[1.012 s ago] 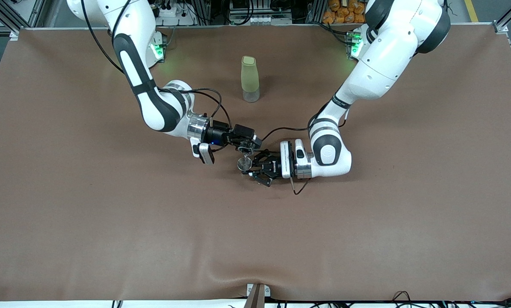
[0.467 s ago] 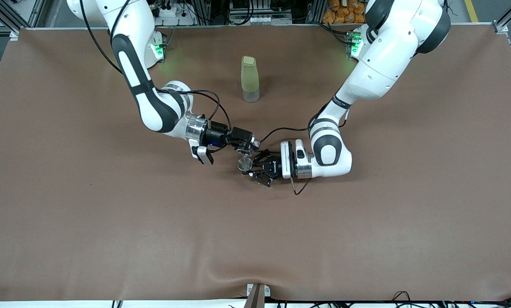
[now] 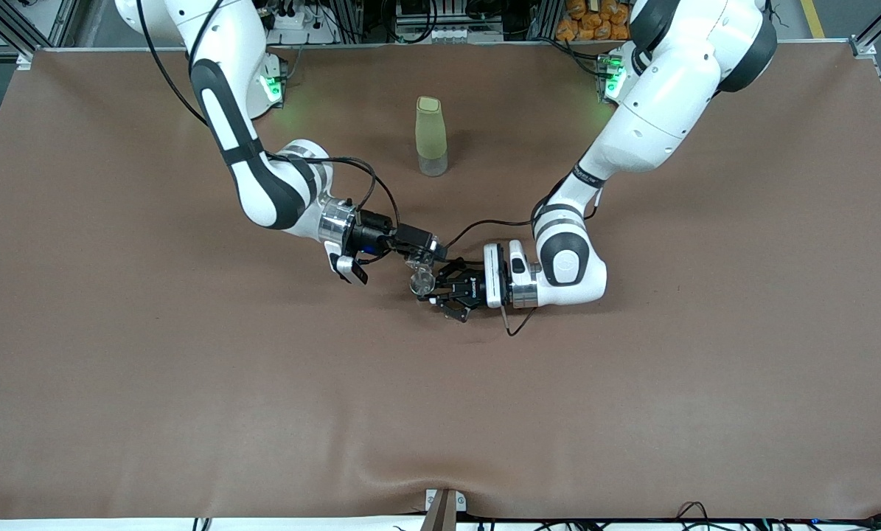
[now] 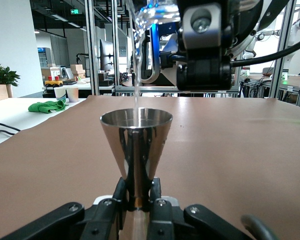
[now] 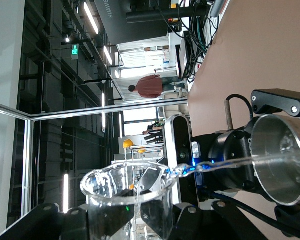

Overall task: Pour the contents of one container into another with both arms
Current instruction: 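Tilt the glass cup with the right gripper, pouring into the jigger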

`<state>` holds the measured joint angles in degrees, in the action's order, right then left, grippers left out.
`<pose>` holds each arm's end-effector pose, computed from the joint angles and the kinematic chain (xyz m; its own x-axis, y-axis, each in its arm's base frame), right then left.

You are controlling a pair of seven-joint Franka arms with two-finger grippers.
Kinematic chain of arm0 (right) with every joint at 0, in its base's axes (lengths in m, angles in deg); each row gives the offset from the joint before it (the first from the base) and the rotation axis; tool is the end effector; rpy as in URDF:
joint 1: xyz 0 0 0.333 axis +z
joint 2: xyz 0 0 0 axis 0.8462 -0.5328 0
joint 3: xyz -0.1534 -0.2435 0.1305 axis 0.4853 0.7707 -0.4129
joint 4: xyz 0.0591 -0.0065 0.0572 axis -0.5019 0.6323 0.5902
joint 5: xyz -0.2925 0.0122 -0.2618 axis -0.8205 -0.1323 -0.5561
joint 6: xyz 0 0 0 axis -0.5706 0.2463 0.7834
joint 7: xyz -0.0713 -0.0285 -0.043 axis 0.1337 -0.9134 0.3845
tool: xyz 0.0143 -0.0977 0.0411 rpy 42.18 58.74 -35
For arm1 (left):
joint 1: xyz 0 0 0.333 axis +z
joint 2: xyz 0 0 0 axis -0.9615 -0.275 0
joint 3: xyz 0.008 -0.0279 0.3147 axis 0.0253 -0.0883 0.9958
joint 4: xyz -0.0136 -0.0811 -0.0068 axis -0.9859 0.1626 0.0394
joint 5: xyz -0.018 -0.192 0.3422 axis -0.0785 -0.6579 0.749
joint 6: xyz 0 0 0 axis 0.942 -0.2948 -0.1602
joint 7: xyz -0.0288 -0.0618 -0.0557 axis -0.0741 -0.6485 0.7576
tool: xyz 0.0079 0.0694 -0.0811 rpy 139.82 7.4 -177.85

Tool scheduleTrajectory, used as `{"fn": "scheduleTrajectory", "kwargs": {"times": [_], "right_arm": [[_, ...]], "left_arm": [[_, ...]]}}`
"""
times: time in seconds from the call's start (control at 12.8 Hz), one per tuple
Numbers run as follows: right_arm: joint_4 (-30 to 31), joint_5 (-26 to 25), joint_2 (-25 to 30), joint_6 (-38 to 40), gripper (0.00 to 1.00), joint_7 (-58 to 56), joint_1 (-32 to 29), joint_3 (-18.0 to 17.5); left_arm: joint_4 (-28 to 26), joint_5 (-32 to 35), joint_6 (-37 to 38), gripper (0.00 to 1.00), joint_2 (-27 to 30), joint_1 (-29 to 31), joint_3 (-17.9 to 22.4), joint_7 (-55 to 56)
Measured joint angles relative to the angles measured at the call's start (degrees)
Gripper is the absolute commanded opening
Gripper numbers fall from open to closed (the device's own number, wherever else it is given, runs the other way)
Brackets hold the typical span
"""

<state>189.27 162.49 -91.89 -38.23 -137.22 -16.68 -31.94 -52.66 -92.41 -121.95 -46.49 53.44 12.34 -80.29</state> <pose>0.5069 0.3762 0.2596 0.9440 -0.3196 -0.0819 -0.0691 0.0514 -0.9963 0.5744 -0.4033 0.1396 0.0024 -0.1453 0.9894 -0.9999 -0.0164 0.0000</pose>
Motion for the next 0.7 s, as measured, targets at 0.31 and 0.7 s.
{"fn": "scheduleTrajectory", "kwargs": {"times": [0.31,0.7], "right_arm": [[0.0,0.06,0.0,0.0,0.0,4.22,0.0,0.02],[-0.18,0.72,0.0,0.0,0.0,8.1,0.0,0.07]], "left_arm": [[0.0,0.0,0.0,0.0,0.02,0.14,0.01,0.0],[0.0,0.0,0.0,0.0,0.44,1.13,0.02,0.0]]}}
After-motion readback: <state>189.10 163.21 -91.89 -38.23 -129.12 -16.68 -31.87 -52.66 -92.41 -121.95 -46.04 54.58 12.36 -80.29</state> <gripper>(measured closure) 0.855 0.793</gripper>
